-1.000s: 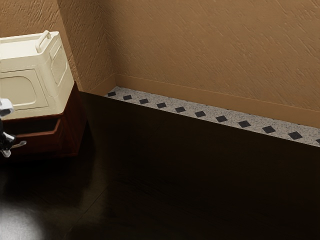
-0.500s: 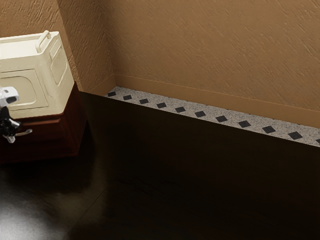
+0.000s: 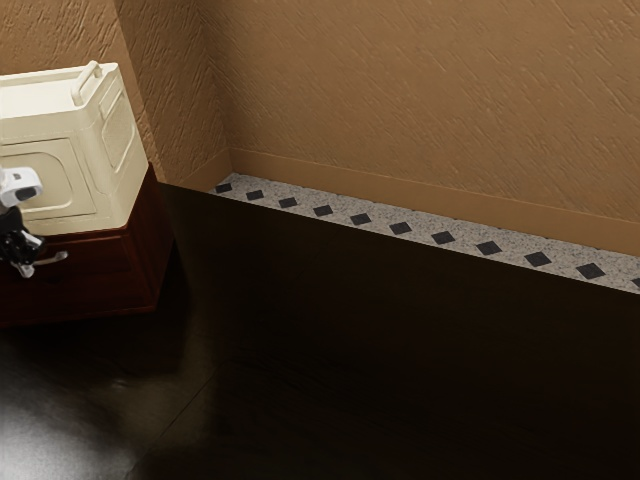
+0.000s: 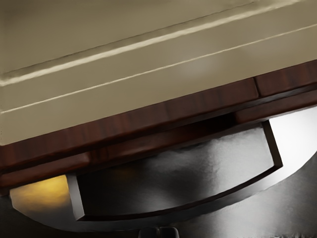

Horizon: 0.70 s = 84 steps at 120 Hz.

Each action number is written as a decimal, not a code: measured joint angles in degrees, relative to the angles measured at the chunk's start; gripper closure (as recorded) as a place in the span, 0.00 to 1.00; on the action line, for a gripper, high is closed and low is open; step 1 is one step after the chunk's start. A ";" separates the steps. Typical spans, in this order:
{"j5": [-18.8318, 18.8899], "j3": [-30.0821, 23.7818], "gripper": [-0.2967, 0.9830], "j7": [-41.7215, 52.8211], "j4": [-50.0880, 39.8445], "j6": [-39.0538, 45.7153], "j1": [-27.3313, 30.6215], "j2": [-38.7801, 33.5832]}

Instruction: Push the drawer handle with one arm to close the drawer

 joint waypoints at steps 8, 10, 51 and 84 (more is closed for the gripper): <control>-0.20 -0.05 0.85 2.01 0.39 -0.01 0.27 0.36; -0.26 -0.05 0.85 2.54 0.49 0.00 0.33 0.45; -1.15 -0.40 0.85 9.16 1.82 -0.32 1.51 1.85; -2.80 0.35 0.85 5.94 -10.96 -3.25 -6.36 -17.29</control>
